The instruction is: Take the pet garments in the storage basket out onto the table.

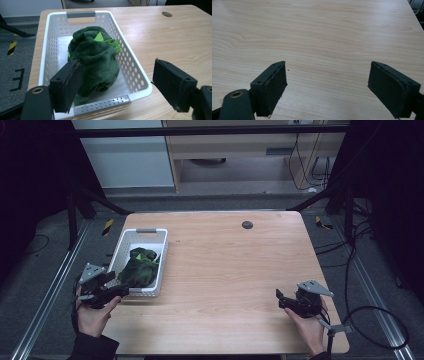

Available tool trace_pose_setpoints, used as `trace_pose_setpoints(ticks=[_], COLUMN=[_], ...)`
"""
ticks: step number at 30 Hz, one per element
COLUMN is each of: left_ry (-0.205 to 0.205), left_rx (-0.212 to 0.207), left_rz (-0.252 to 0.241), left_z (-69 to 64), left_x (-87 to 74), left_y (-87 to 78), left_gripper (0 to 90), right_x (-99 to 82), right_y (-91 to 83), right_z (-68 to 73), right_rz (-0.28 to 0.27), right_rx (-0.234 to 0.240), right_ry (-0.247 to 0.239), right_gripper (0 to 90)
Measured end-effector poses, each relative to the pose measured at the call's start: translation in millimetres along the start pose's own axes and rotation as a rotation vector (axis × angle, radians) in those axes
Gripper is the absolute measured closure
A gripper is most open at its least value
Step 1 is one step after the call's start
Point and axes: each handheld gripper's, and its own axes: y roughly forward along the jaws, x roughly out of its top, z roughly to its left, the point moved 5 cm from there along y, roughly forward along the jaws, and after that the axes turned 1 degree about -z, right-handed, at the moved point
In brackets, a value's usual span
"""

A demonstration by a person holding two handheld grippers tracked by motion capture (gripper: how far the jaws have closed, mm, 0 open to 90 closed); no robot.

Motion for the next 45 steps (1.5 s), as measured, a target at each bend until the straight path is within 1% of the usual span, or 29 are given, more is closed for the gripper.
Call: trace_pose_setpoints(ticks=[2, 6, 11, 18, 20, 21, 24, 29, 30, 31, 32, 33, 34, 35, 37, 43, 45], left_ry=[0.005, 0.002, 0.006, 0.013, 0.016, 0.019, 0.032, 0.043, 0.046, 0.046, 0.051, 0.051, 0.057, 0.057, 0.067, 0.078, 0.079], left_rx=[0.005, 0.009, 0.001, 0.006, 0.009, 0.012, 0.018, 0.024, 0.028, 0.028, 0.035, 0.035, 0.040, 0.040, 0.049, 0.053, 0.052], left_rz=[0.010, 0.020, 0.028, 0.041, 0.049, 0.057, 0.073, 0.092, 0.109, 0.109, 0.126, 0.126, 0.140, 0.140, 0.156, 0.185, 0.193], left_z=[2.4, 5.0, 5.3, 7.6, 8.5, 9.2, 9.2, 9.9, 11.2, 11.2, 12.6, 12.6, 13.0, 13.0, 13.1, 11.9, 11.4], left_x=[3.8, 8.7, 14.4, 25.4, 28.3, 31.5, 35.5, 40.7, 42.8, 42.8, 45.2, 45.2, 48.0, 48.0, 52.0, 55.2, 55.4], left_y=[1.9, 4.8, 7.5, 15.7, 17.6, 19.8, 22.3, 25.5, 28.4, 28.4, 31.9, 31.9, 35.5, 35.5, 40.3, 48.8, 51.7], left_gripper=[22.3, 22.3, 22.3, 22.3, 22.4, 22.3, 22.4, 22.3, 22.4, 22.4, 22.3, 22.4, 22.4, 22.4, 22.3, 22.3, 22.2], right_x=[-0.1, -0.1, 0.3, 0.1, -0.1, -0.1, 0.0, -0.1, -0.2, -0.2, -0.5, -0.5, -0.6, -0.6, -0.9, -1.6, -1.6], right_y=[0.4, 0.7, 0.5, 0.8, 0.7, 0.7, 0.8, 1.0, 1.2, 1.2, 1.5, 1.5, 1.7, 1.7, 2.0, 2.7, 2.6], right_z=[-0.3, -0.3, 0.1, 0.9, 1.5, 1.5, 1.2, 1.9, 1.8, 1.8, 2.1, 2.1, 2.4, 2.4, 2.6, 3.1, 3.6], right_rz=[0.001, 0.002, 0.001, 0.005, 0.010, 0.011, 0.009, 0.014, 0.014, 0.014, 0.017, 0.017, 0.018, 0.018, 0.020, 0.026, 0.028], right_rx=[-0.002, -0.001, 0.002, 0.004, 0.008, 0.009, 0.008, 0.014, 0.014, 0.014, 0.015, 0.015, 0.017, 0.017, 0.018, 0.022, 0.026], right_ry=[-0.005, -0.007, -0.009, -0.014, -0.008, -0.007, -0.015, -0.013, -0.015, -0.015, -0.017, -0.017, -0.018, -0.018, -0.021, -0.035, -0.029], right_gripper=[15.1, 15.1, 15.2, 15.2, 15.2, 15.2, 15.2, 15.3, 15.3, 15.3, 15.4, 15.4, 15.4, 15.4, 15.4, 15.4, 15.4])
